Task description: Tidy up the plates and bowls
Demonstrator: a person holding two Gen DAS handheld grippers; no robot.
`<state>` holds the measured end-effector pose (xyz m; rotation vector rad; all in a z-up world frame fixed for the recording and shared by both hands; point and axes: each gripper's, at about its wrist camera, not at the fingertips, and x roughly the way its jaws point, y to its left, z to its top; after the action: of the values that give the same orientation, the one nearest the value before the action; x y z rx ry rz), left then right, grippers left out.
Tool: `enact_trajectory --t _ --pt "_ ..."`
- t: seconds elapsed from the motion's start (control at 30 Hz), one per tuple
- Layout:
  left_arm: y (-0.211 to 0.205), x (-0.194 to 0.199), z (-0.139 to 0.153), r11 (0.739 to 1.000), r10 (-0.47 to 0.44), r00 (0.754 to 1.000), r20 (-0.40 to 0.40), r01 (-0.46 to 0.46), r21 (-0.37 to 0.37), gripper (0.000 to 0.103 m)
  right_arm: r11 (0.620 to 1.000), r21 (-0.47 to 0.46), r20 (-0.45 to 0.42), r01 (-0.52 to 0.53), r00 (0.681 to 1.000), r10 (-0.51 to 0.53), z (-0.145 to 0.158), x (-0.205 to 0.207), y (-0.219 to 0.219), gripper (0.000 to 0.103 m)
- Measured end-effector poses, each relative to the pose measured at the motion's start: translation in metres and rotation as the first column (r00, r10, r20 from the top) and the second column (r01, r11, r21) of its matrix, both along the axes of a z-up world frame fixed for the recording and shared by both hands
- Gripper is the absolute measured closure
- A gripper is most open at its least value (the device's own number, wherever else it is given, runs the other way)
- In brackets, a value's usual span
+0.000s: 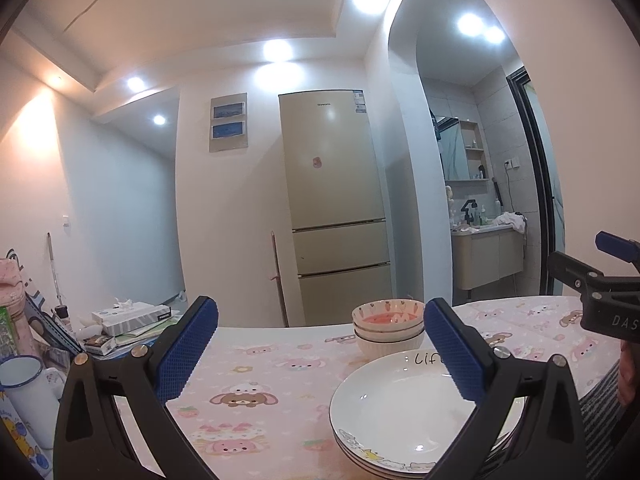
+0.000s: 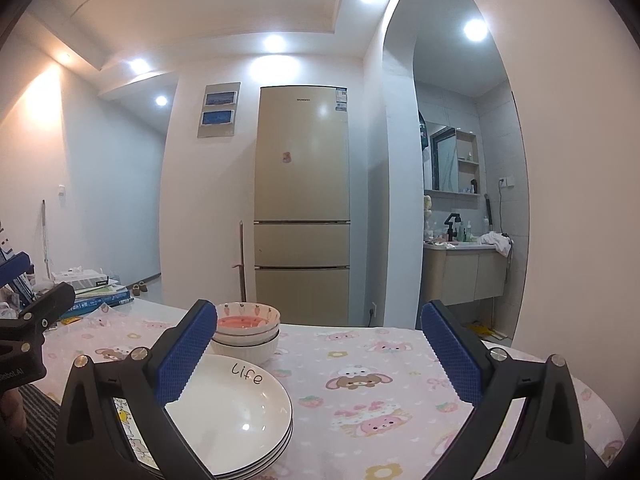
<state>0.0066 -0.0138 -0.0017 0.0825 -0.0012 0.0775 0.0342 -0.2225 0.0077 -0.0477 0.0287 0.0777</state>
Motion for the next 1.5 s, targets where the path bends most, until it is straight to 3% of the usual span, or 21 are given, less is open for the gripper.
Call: enact_trajectory --t 1.3,1.5 --pt "0.001 0.001 -0.003 1.0 0.02 1.0 -0.009 -0.02 0.014 0.0 1.0 0.011 -0.014 -0.005 1.0 0.006 -0.001 0.004 0.001 0.0" --pt "0.0 0.022 0.017 1.0 0.011 0.995 -0.102 -0.008 0.026 0.0 0.997 0.073 -0.155 -0.019 0.987 0.03 0.014 0.034 -0.001 0.0"
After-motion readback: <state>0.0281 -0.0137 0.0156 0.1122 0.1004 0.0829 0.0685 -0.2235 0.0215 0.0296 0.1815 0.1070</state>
